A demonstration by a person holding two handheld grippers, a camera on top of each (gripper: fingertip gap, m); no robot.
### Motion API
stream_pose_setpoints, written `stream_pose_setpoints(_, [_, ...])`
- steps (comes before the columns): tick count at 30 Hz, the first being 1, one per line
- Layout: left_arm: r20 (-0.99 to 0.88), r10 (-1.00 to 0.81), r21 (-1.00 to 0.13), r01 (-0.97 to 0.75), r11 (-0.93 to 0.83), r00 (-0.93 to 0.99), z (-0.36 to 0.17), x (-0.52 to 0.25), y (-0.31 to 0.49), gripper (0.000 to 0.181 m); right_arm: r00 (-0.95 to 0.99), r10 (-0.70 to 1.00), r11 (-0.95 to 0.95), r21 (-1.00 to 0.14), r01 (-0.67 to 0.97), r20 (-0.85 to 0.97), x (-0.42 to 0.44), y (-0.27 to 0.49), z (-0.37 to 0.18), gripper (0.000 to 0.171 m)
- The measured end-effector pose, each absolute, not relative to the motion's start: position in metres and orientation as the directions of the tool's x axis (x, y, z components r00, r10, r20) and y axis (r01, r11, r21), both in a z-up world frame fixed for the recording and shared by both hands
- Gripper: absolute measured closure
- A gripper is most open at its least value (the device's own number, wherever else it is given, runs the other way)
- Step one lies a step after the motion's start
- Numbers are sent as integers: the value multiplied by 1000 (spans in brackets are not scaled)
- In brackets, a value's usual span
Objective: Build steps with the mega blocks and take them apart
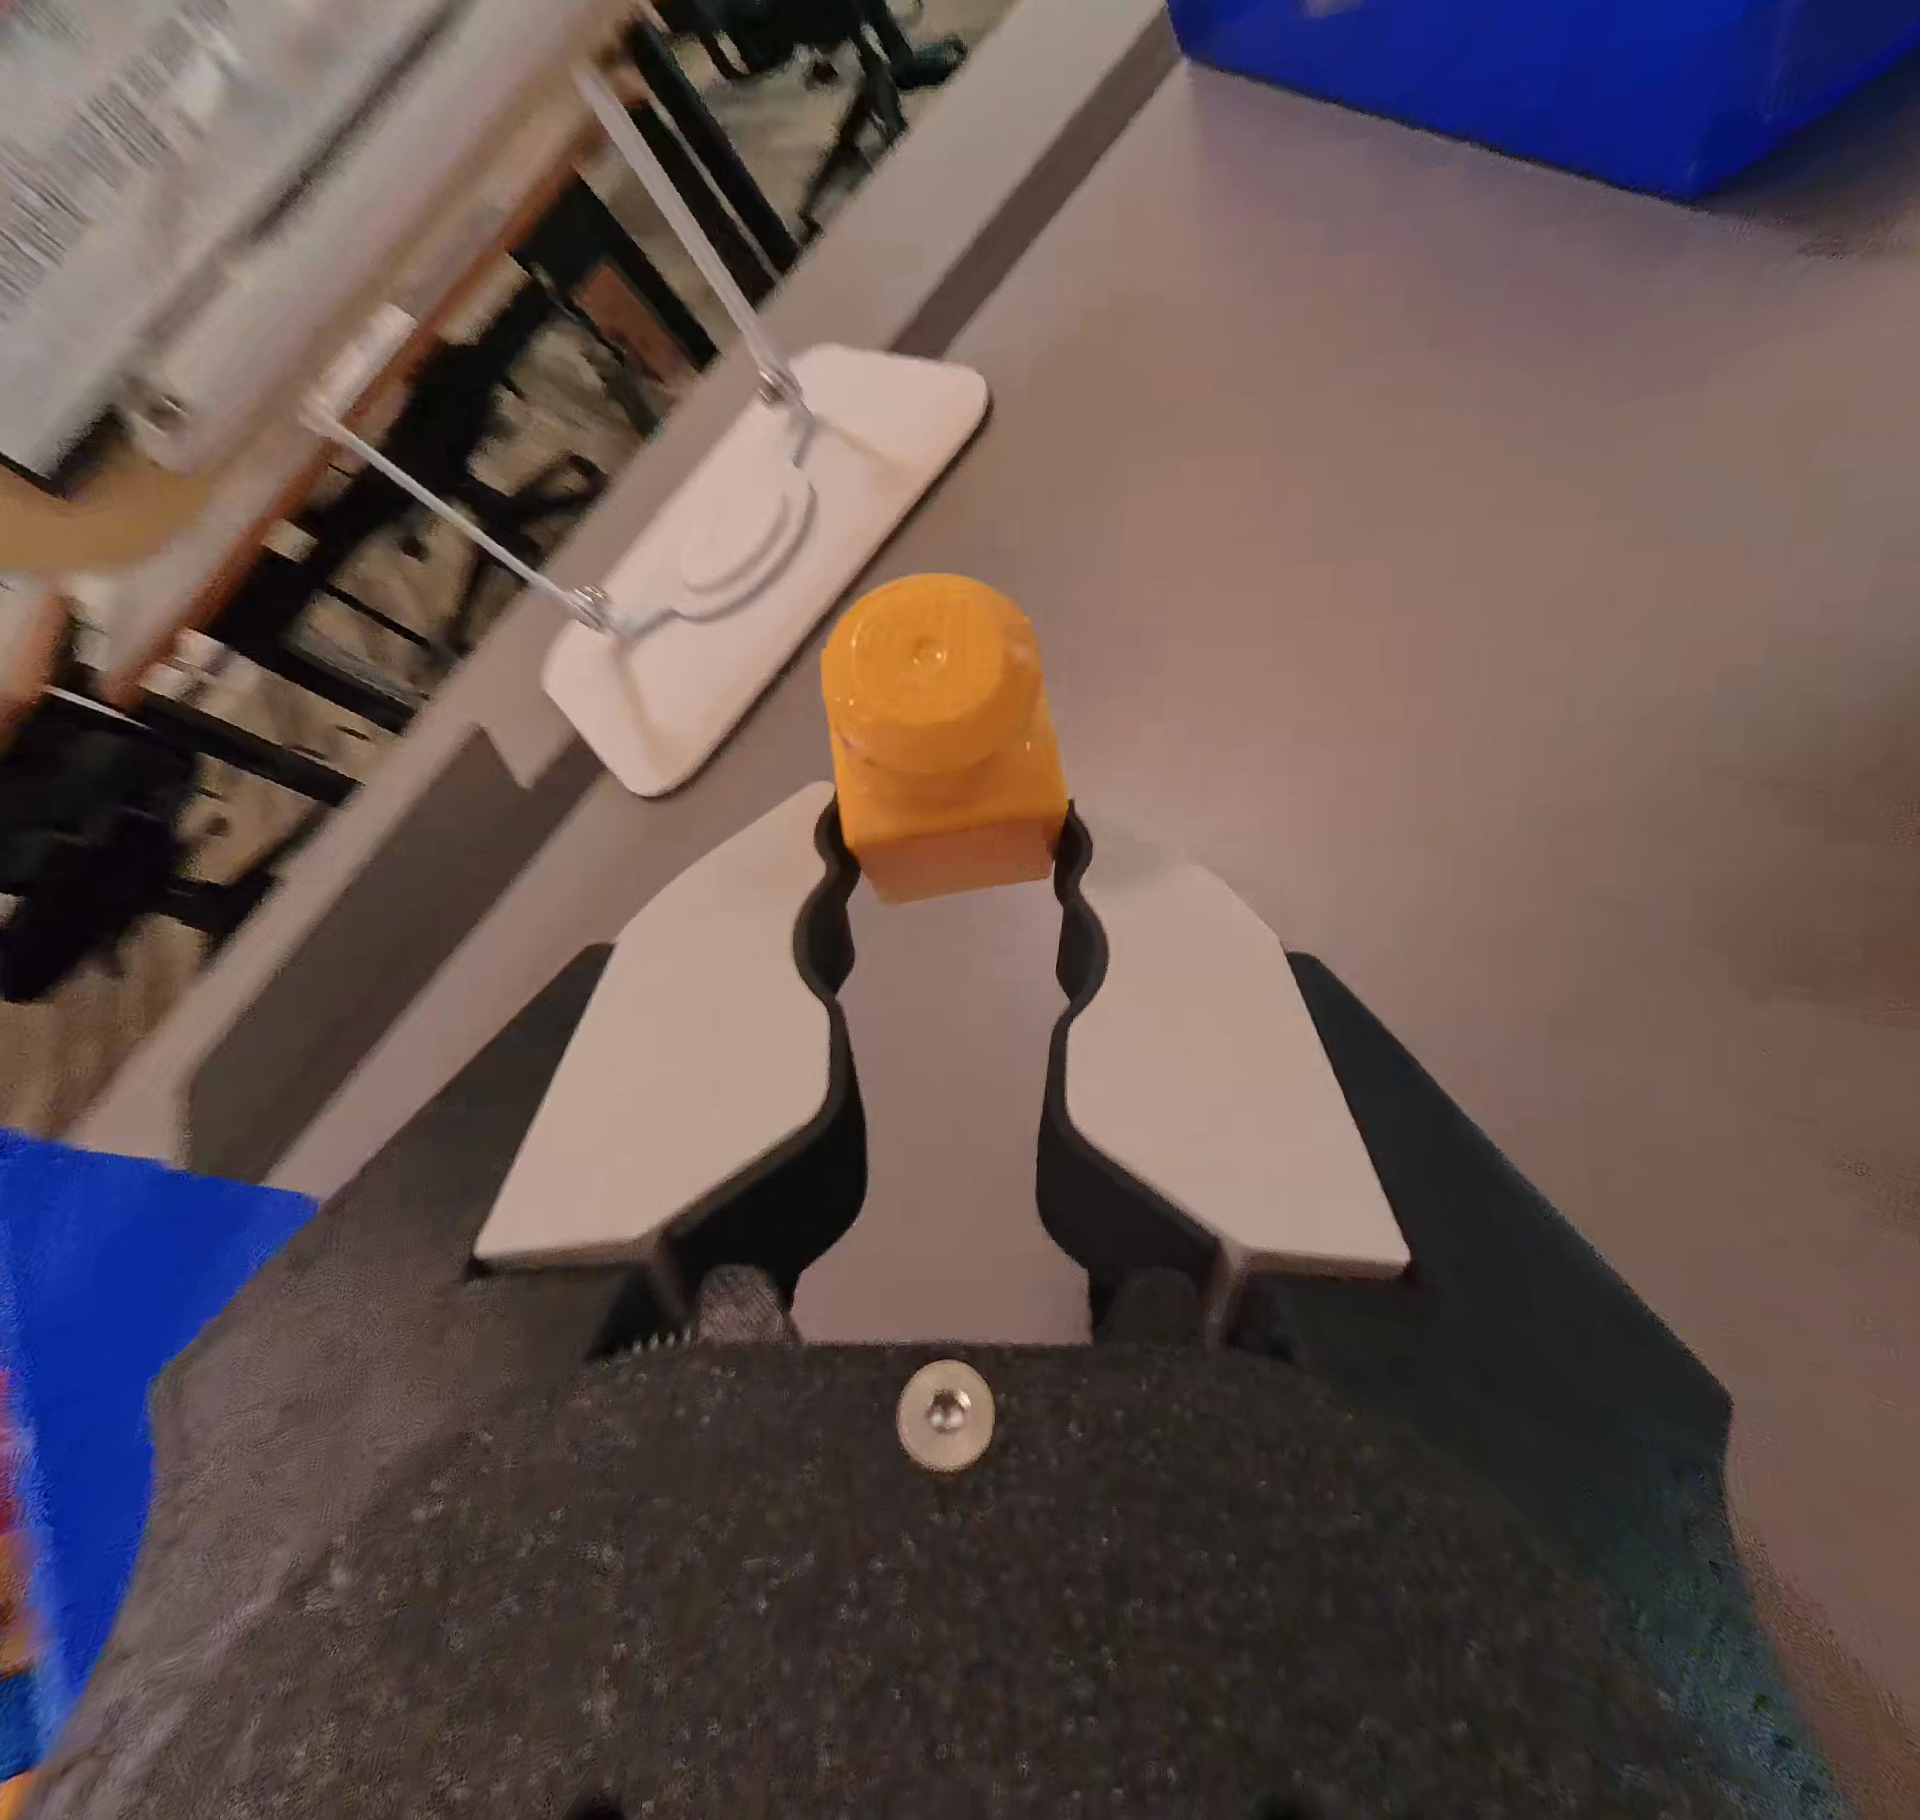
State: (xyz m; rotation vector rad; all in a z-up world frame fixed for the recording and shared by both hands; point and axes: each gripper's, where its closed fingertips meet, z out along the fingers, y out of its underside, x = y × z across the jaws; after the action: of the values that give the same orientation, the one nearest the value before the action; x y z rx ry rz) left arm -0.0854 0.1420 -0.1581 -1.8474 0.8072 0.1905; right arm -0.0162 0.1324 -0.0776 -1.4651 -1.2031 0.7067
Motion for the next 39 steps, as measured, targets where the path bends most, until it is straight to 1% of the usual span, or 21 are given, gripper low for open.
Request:
stream_pose_setpoints(3, [-636,-342,-703,-702,-114,692,-137,-81,137,144,308,921,129,-931,340,240,-28,119,-82,133])
stream_pose_setpoints(7, [-710,-292,-653,-755,-70,641,-128,-71,131,144,305,913,164,-928,335,271,-40,105,-84,131])
stream_pose_setpoints(10, [-735,-277,-632,-773,-53,619,-125,-64,126,144,301,907,183,-919,350,295,-45,101,-91,128])
stream_pose_setpoints(14, [-745,-276,-618,-784,-58,607,-125,-58,122,144,329,879,221,-906,362,346,-47,101,-94,129])
stream_pose_setpoints(15, [-744,-281,-617,-785,-62,607,-126,-56,122,144,333,866,240,-894,380,374,-47,102,-95,132])
stream_pose_setpoints(17, [-742,-284,-616,-785,-68,607,-128,-56,122,144,335,839,278,-867,413,428,-46,102,-98,142])
stream_pose_setpoints(20, [-740,-290,-619,-783,-60,607,-128,-54,121,144,335,839,268,-861,432,429,-45,102,-99,142])
stream_pose_setpoints(24, [-710,-317,-652,-757,-42,628,-128,-51,119,145,323,859,243,-872,426,397,-42,104,-97,142])
stream_pose_setpoints(26, [-693,-319,-675,-737,-29,647,-125,-51,119,140,304,869,243,-873,423,389,-36,107,-92,142])
stream_pose_setpoints(30, [-500,-420,-818,-572,-59,758,-121,-47,116,140,310,868,247,-879,409,388,-5,133,-54,142])
stream_pose_setpoints(32, [-413,-452,-861,-501,-89,790,-120,-49,117,140,321,862,232,-868,439,393,18,157,-32,142])
stream_pose_setpoints(35, [-331,-476,-896,-429,-113,815,-118,-53,118,141,348,847,221,-860,460,403,53,194,6,142])
stream_pose_setpoints(37, [-312,-477,-904,-411,-118,822,-117,-56,119,142,363,823,219,-833,507,437,76,219,23,142])
stream_pose_setpoints(39, [-315,-474,-902,-415,-121,823,-118,-58,120,142,358,806,201,-788,583,470,99,242,28,142])
